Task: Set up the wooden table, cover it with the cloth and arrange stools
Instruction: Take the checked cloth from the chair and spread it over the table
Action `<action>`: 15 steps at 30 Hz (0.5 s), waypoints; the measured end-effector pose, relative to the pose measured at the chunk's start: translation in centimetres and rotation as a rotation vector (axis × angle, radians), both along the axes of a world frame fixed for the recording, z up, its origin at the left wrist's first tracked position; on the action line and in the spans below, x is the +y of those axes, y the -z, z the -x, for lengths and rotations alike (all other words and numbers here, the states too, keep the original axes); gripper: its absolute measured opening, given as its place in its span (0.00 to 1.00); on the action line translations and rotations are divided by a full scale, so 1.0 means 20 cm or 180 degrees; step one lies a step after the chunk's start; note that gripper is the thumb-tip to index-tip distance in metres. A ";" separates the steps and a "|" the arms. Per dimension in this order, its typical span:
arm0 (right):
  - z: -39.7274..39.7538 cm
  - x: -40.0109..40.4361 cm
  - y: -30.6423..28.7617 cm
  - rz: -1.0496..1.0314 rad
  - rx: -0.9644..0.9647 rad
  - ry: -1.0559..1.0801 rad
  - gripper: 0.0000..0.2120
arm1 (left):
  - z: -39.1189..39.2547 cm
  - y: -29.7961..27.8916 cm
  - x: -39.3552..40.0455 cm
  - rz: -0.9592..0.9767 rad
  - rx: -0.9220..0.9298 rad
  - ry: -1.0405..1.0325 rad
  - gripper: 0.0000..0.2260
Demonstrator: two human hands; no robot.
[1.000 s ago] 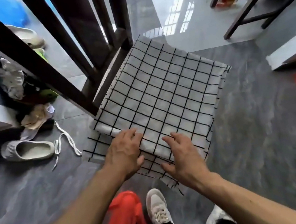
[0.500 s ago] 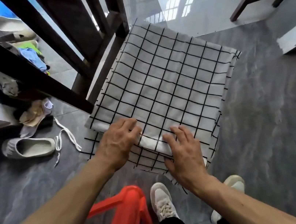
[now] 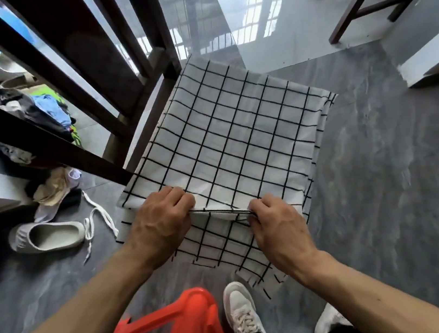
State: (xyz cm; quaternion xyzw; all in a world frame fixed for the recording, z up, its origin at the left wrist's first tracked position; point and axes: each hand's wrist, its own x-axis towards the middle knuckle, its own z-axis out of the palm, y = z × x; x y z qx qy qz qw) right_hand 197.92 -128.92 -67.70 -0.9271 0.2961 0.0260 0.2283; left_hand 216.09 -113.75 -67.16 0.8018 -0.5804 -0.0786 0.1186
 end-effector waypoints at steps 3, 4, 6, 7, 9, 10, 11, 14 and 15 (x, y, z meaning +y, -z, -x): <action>0.01 -0.12 -0.22 -0.0060 -0.0067 -0.0003 0.05 | 0.02 -0.21 -0.07 0.0226 -0.0008 0.0020 0.04; 0.01 -0.17 -0.32 -0.0116 -0.0143 0.0014 0.05 | 0.02 -0.30 -0.10 0.0347 -0.0044 0.0037 0.04; 0.02 -0.24 -0.54 -0.0228 -0.0281 0.0023 0.06 | 0.02 -0.51 -0.14 0.0579 -0.0098 0.0056 0.04; 0.03 -0.29 -0.68 -0.0239 -0.0361 0.0026 0.05 | 0.02 -0.64 -0.17 0.0700 -0.0124 0.0047 0.04; 0.03 -0.34 -0.86 -0.0189 -0.0447 -0.0013 0.06 | 0.03 -0.81 -0.21 0.0846 -0.0222 0.0021 0.05; 0.03 -0.37 -0.97 -0.0161 -0.0497 -0.0020 0.06 | 0.04 -0.91 -0.23 0.0880 -0.0247 0.0003 0.06; 0.04 -0.40 -1.10 -0.0131 -0.0551 -0.0031 0.06 | 0.05 -1.03 -0.25 0.0902 -0.0280 -0.0020 0.06; 0.08 -0.51 -1.47 0.0019 -0.0707 -0.0055 0.06 | 0.10 -1.38 -0.33 0.1038 -0.0429 -0.0067 0.03; 0.10 -0.54 -1.59 0.0032 -0.0776 -0.0060 0.07 | 0.13 -1.50 -0.36 0.1091 -0.0498 -0.0058 0.03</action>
